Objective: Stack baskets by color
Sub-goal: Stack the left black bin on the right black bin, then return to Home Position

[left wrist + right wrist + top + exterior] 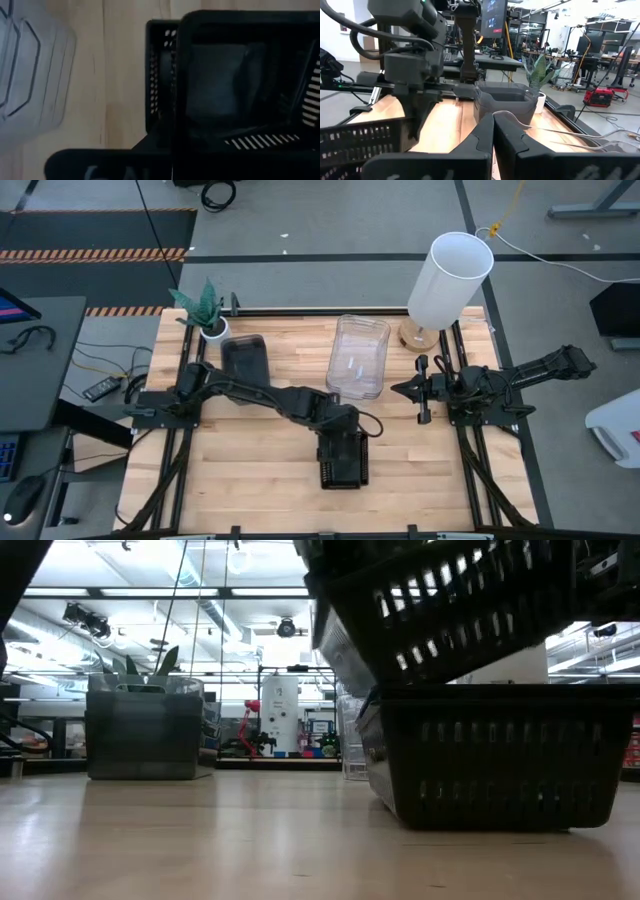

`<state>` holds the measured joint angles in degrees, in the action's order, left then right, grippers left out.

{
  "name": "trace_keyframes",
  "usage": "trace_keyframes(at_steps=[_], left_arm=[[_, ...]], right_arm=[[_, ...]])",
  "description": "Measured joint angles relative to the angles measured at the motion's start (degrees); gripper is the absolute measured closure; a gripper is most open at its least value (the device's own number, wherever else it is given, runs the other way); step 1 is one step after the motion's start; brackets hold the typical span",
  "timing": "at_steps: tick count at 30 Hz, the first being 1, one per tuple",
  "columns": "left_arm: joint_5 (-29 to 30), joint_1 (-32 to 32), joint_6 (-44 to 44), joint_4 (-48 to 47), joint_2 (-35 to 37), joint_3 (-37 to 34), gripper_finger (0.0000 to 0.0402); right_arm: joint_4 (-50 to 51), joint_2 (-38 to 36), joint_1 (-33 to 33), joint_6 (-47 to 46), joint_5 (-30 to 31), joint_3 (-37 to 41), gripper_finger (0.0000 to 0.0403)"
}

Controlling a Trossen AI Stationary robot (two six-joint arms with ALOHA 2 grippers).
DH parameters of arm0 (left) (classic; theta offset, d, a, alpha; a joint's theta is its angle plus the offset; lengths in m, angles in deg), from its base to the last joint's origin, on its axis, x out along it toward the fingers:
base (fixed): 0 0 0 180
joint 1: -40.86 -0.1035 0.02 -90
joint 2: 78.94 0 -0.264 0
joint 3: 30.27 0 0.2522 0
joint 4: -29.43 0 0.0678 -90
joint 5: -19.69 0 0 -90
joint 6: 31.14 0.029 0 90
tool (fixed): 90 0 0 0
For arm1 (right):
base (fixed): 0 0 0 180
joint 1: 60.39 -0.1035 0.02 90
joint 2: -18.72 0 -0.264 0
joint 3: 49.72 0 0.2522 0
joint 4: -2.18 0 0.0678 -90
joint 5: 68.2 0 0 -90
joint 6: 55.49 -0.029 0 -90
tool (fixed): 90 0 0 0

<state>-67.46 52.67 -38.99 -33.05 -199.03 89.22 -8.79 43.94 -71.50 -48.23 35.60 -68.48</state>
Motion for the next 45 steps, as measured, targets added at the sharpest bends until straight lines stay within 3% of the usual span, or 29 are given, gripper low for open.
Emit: trace_keyframes(at_steps=[4, 15, 20, 45], left_arm=[[-0.09, -0.02, 1.76, -0.99, -0.03, 0.0, 0.0379], [-0.11, 0.03, 5.71, 0.3, -0.03, -0.02, 0.0264], [-0.11, 0.05, 8.32, 1.34, -0.03, -0.02, 0.0235], [2.49, 3.85, 14.27, 0.38, 2.4, -3.15, 0.0303]], right_arm=[[-0.04, 0.0, 0.0, 0.0, 0.0, 0.0, 0.0387], [-0.04, 0.0, -0.01, 0.0, 0.0, 0.0, 0.0387], [-0.04, 0.01, -0.01, -0.01, 0.0, 0.0, 0.0387], [-0.02, 0.0, -0.01, 0.01, 0.0, 0.0, 0.0387]])
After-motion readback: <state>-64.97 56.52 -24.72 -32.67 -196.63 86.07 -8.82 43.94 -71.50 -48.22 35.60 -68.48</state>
